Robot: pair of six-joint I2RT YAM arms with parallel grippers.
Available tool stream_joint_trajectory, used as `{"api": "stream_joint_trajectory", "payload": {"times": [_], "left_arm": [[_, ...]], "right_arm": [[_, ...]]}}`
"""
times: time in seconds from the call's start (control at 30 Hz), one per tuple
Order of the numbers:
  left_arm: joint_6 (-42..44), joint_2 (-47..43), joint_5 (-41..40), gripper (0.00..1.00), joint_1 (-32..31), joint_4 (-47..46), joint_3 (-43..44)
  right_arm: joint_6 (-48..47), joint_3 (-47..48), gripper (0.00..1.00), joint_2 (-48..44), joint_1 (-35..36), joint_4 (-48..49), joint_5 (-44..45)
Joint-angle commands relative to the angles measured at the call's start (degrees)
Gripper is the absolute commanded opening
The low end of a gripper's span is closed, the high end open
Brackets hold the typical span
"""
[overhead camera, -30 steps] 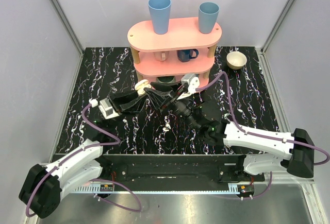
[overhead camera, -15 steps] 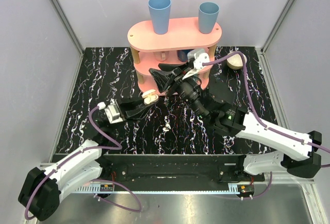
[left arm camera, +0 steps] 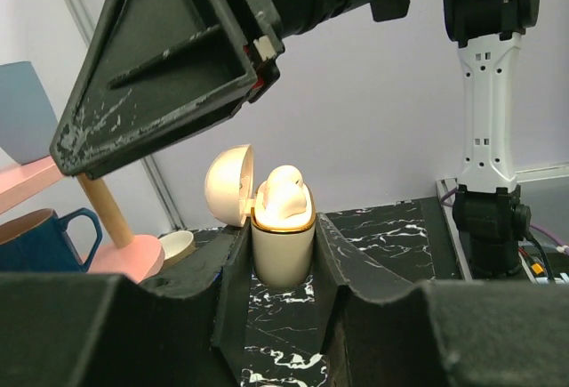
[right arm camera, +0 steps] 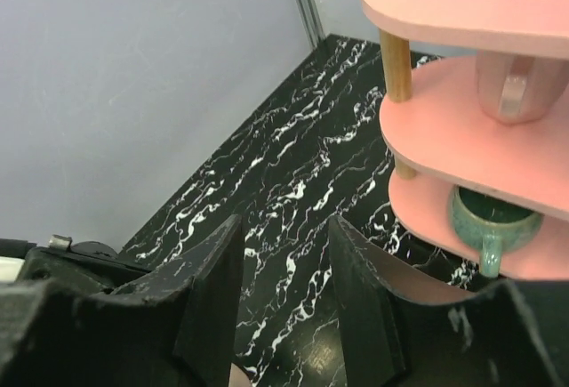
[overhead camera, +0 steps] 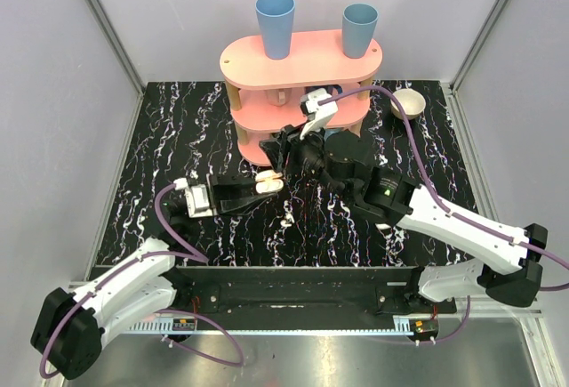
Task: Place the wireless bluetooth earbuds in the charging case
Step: Close the charging case with the earbuds.
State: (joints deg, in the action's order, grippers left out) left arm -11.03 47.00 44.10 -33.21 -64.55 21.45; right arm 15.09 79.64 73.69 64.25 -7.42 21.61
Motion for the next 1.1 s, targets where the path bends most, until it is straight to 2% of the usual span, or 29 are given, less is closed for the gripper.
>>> {"api": "stream_joint_trajectory", "payload": {"times": [0.0,0.3,0.47,0.77,0.87,0.93,1.0,1.07], "left_arm": [[-0.14,0.28,3.01,0.00,-0.19,-2.24,2.45],[0.13,1.25,-0.41,0.00,-0.19,-3.03,2.36],[-0.40,1.69,-0.85,0.00,-0.19,-0.40,3.68],[-1.01,2.48,-6.91,0.00,-0.19,0.92,4.21],[-1.63,2.57,-9.19,0.00,-0.19,5.30,5.44],[-2.51,2.04,-12.00,0.00,-0.19,11.62,6.32],[-2.42,1.16,-18.58,0.00,-0.10,22.21,7.90],[-2.77,0.55,-24.63,0.00,0.08,26.74,8.08]], "right_arm": [[4.42,-0.71,0.50,-1.18,-1.06,-1.89,-3.14],[6.79,-2.64,0.51,-1.44,-1.14,-4.35,-6.22],[8.02,-4.93,0.50,-2.76,-1.14,-4.53,-7.37],[8.38,-7.39,0.50,-4.96,-1.06,-4.88,-7.63],[7.07,-7.74,0.51,-5.75,-1.06,-4.36,-3.87],[6.09,-7.83,0.54,-6.71,-1.06,-4.79,2.45],[4.16,-8.27,0.55,-8.11,-1.06,-5.14,9.64],[3.20,-8.97,0.55,-9.70,-1.23,-5.15,13.80]]}}
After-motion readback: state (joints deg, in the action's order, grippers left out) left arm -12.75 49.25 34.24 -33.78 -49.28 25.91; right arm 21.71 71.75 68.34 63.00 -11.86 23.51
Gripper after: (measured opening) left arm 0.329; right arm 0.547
